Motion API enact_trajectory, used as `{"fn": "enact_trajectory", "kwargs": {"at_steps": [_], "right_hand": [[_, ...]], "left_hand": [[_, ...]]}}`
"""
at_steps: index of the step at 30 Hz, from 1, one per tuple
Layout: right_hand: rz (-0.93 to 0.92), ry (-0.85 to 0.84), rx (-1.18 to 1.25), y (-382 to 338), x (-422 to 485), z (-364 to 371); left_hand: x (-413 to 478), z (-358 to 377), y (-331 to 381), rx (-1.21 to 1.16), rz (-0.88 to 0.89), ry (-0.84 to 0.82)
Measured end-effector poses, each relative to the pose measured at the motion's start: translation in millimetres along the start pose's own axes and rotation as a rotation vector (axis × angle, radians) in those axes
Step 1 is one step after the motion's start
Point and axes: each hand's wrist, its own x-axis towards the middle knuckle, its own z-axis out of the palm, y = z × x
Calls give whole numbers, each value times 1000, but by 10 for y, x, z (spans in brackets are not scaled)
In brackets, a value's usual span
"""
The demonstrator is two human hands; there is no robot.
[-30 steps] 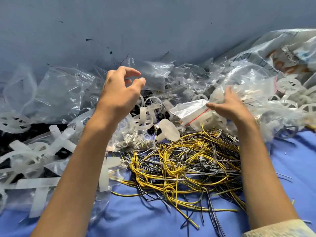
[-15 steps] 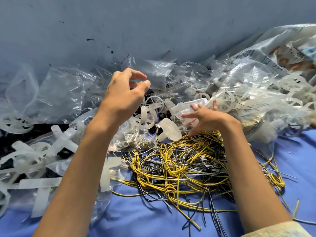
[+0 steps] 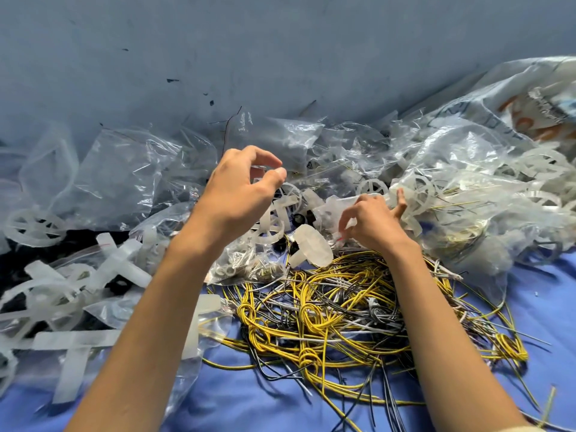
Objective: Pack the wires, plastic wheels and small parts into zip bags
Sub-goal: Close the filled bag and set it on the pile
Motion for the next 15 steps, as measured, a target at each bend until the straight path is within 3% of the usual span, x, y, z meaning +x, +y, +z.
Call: {"fn": "enact_trajectory", "kwargs": {"at_steps": [3,8,15], "right_hand": [[-1,73,90,25,16,-30],[-17,213,489,0,45,-241],[-57,431,701,-159,13,-524]], "left_hand": [[-10,0,6,5,-3,-2],[-25,19,30,18,-13,-28],[-38,55,43,21,9,-154]]}}
